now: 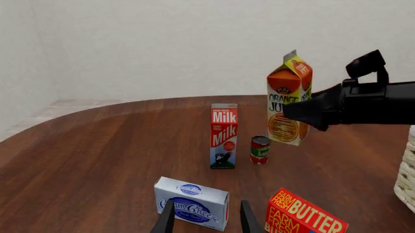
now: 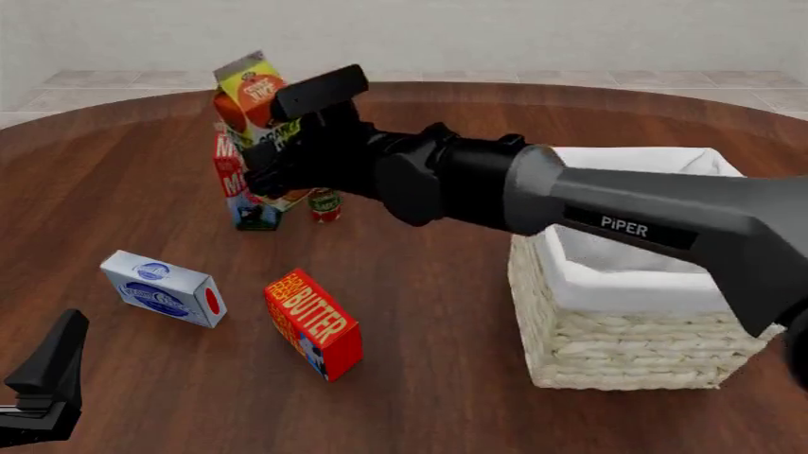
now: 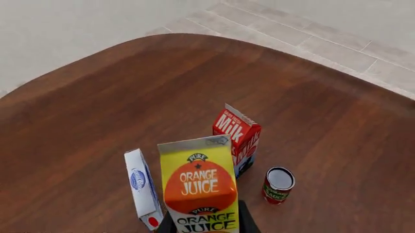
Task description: Pick up the orange juice, and put it in the basket.
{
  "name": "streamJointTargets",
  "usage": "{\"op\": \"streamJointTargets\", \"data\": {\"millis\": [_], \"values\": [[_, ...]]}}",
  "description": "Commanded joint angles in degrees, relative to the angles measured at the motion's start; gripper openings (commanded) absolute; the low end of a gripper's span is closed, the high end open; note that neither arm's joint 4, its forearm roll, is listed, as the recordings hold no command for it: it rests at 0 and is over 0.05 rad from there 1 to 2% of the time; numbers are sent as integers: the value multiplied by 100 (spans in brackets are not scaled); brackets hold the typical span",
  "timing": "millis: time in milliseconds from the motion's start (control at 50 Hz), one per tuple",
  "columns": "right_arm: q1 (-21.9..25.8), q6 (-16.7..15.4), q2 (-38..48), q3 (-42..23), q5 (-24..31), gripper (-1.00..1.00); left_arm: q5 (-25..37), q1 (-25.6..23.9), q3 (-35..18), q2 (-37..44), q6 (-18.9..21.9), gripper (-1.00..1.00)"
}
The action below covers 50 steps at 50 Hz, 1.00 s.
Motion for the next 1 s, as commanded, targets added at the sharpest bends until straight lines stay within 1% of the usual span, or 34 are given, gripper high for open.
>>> {"op": "streamJointTargets", "data": {"millis": [20,60,100,160,340,400,560,760,800,880,920,1000], "values": [[-112,54,-523,255,140,-100,0,1,0,0,-1,100],[-147,137,-648,324,137,-100,0,1,0,0,0,100],[-147,137,-648,324,137,-100,0,1,0,0,0,100],[-218,71,-914,466,235,-100,0,1,0,0,-1,100],[-305,102,-1549,976,219,-100,0,1,0,0,-1,100],[-326,173,-1745,1133,209,-100,0,0,0,0,1,100],[-472,18,-2245,1353,444,-100,0,0,0,-1,0,100],[-575,3,-2772,1701,576,-100,0,0,0,-1,1,100],[-611,74,-2927,1836,577,-100,0,-1,0,0,0,100],[-824,-6,-3164,1995,674,-100,0,0,0,1,0,100],[-861,-65,-3250,2055,721,-100,0,0,0,-1,1,100],[-933,-70,-3417,2159,798,-100,0,0,0,-1,-1,100]]}}
